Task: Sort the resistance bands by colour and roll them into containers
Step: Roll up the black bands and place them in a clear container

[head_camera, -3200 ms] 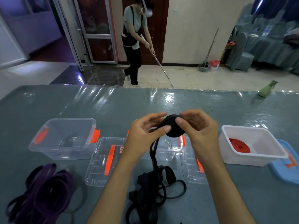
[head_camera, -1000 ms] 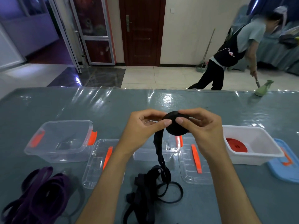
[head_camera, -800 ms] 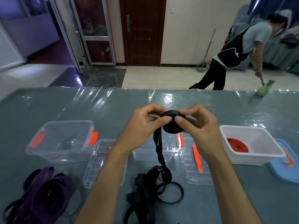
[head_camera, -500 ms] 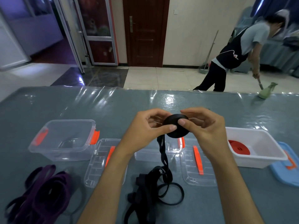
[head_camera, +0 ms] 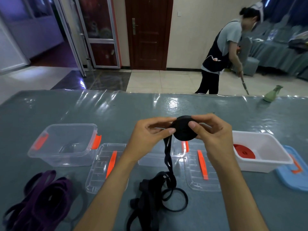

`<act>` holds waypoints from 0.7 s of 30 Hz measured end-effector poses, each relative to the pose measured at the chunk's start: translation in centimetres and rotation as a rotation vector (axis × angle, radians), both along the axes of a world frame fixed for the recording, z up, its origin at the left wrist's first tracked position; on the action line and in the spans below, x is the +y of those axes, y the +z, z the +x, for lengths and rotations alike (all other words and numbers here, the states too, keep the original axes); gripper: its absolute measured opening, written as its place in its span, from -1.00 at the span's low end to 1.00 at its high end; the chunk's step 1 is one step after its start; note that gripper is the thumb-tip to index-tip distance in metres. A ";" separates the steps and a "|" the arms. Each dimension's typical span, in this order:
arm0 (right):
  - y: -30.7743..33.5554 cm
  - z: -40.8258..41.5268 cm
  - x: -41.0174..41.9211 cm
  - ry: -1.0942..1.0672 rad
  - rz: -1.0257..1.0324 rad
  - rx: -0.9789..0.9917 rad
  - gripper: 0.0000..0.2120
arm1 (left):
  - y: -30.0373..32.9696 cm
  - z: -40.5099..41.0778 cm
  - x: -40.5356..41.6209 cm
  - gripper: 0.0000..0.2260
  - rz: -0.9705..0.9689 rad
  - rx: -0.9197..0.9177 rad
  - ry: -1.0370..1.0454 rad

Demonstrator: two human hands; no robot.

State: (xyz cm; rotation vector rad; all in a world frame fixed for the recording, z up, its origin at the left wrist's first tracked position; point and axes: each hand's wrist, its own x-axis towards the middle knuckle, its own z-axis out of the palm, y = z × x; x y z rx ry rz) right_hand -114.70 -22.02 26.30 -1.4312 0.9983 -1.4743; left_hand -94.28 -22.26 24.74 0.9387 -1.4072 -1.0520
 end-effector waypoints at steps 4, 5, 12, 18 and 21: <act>-0.7 -0.1 0.0 0.024 0.046 -0.061 -0.87 | 0.8 0.4 -0.5 -0.80 -0.020 -0.003 0.010; -0.8 0.0 -0.1 0.047 0.057 -0.054 -0.83 | 0.9 0.4 -0.6 -0.81 -0.026 -0.017 0.009; -0.3 -0.2 -0.4 0.058 0.037 0.118 -0.71 | 0.4 0.6 -0.5 -0.75 0.076 -0.060 -0.053; -0.1 0.8 -0.5 0.077 0.000 0.095 -0.76 | 0.9 1.3 -1.0 -0.82 0.084 -0.149 -0.031; -0.2 1.2 -0.6 0.105 0.060 0.052 -0.83 | 1.2 1.2 -1.3 -0.91 -0.001 -0.248 0.019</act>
